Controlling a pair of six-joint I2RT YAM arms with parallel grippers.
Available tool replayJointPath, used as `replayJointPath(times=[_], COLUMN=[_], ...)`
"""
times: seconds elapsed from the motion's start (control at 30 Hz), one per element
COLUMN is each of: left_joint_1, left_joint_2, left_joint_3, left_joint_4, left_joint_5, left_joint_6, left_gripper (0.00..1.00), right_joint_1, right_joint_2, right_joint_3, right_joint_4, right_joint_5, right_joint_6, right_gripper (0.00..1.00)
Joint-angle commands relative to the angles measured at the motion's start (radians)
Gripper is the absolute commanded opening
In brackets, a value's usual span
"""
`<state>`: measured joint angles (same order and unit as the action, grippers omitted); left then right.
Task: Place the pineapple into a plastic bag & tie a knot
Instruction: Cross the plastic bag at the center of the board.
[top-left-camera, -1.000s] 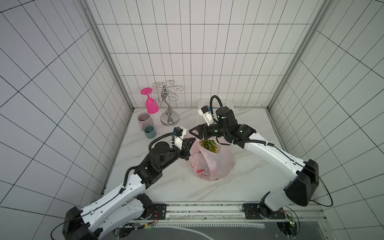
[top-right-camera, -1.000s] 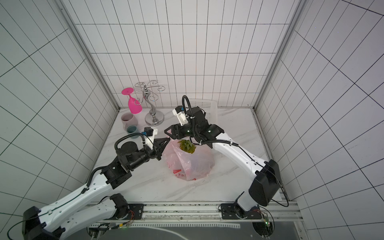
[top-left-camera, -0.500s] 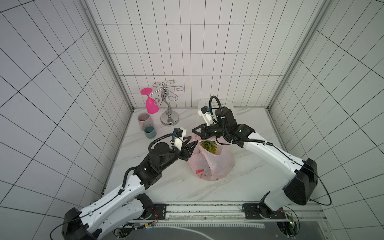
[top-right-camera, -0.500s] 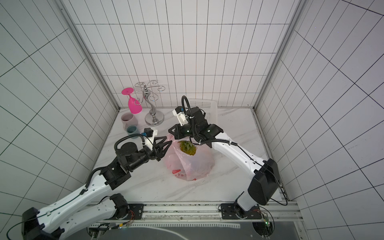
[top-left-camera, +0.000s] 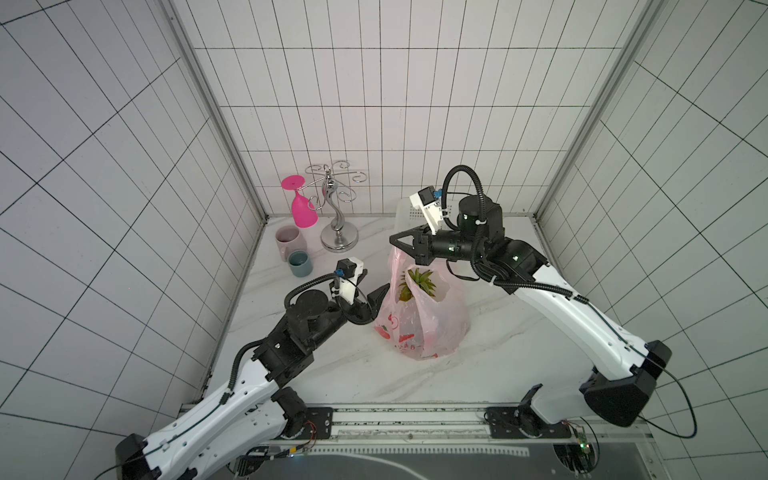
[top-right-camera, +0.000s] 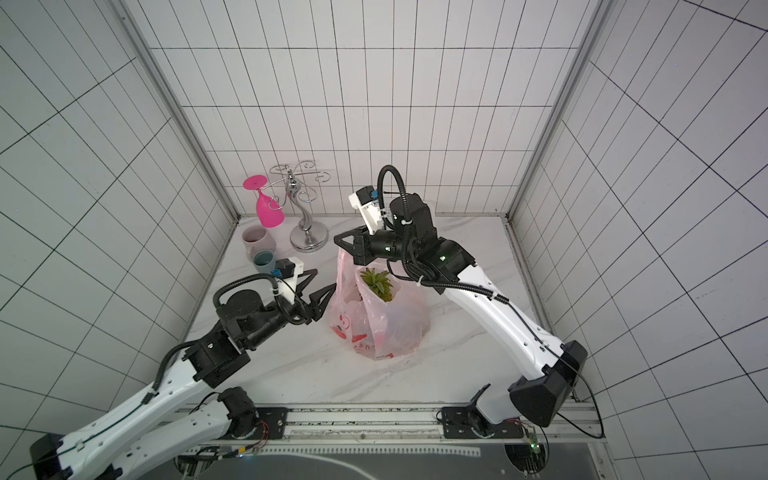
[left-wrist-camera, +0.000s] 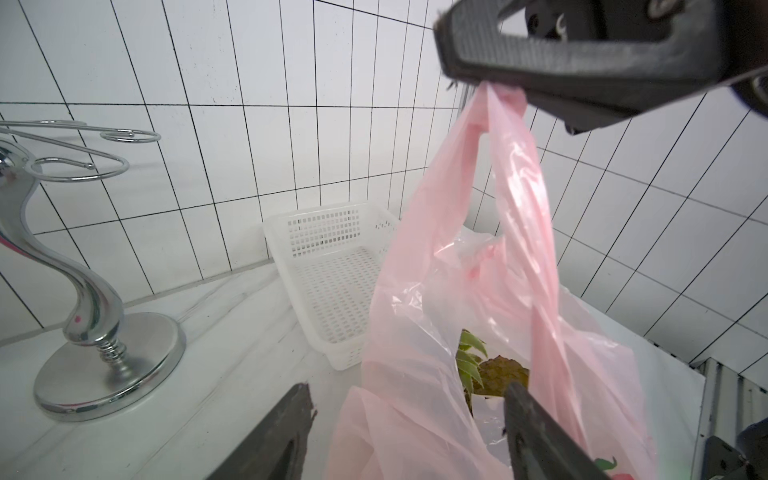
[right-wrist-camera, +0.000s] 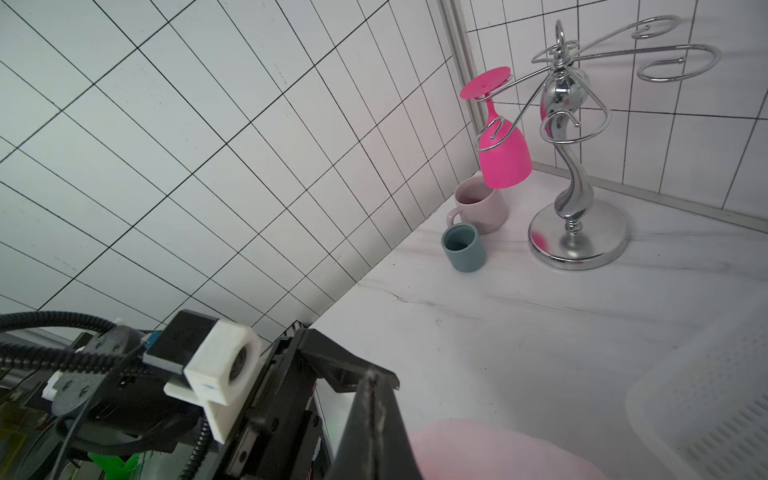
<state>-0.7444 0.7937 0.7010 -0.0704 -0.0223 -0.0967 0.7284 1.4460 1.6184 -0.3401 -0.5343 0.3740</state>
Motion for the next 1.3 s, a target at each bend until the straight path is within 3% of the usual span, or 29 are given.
replayJointPath(times=[0.0,0.17,0.3,0.47,0.7,0.77,0.87,0.93,1.1,1.27], left_joint_1=[-0.007,-0.007,-0.008,-0.007,-0.007,-0.008,-0.007,-0.007,0.006,0.037], left_joint_2=[0.027,0.014,0.027,0.124,0.219,0.244,0.263,0.268,0.249,0.227], left_joint_3=[0.033,0.030,0.071,0.161,0.175,0.178,0.179,0.185,0.210,0.253], left_joint_4=[0.044,0.163,0.162,0.126,0.232,0.264,0.309,0.320,0.300,0.237], left_joint_5=[0.017,0.062,0.059,0.090,0.110,0.118,0.123,0.122,0.093,0.138], left_joint_6=[0.074,0.105,0.149,0.181,0.136,0.109,0.079,0.065,0.045,0.023], left_gripper=[0.77,0.79,0.81,0.81,0.81,0.74,0.45,0.33,0.17,0.10], right_joint_1=[0.005,0.005,0.005,0.006,0.005,0.003,-0.010,-0.026,-0.046,-0.044], right_joint_2=[0.005,0.008,0.001,-0.006,-0.028,-0.034,-0.059,-0.090,-0.201,-0.274], right_joint_3=[0.122,0.138,0.144,0.159,0.138,0.129,0.098,0.067,-0.062,-0.239], right_joint_4=[-0.044,-0.092,-0.112,-0.119,-0.114,-0.114,-0.114,-0.111,-0.088,-0.013], right_joint_5=[-0.067,-0.094,-0.136,-0.187,-0.142,-0.114,-0.052,-0.023,-0.004,-0.174], right_joint_6=[-0.020,-0.041,-0.047,-0.035,-0.019,-0.017,-0.018,-0.023,-0.079,-0.119], right_gripper=[0.00,0.00,0.00,0.00,0.00,0.03,0.42,0.57,0.57,0.57])
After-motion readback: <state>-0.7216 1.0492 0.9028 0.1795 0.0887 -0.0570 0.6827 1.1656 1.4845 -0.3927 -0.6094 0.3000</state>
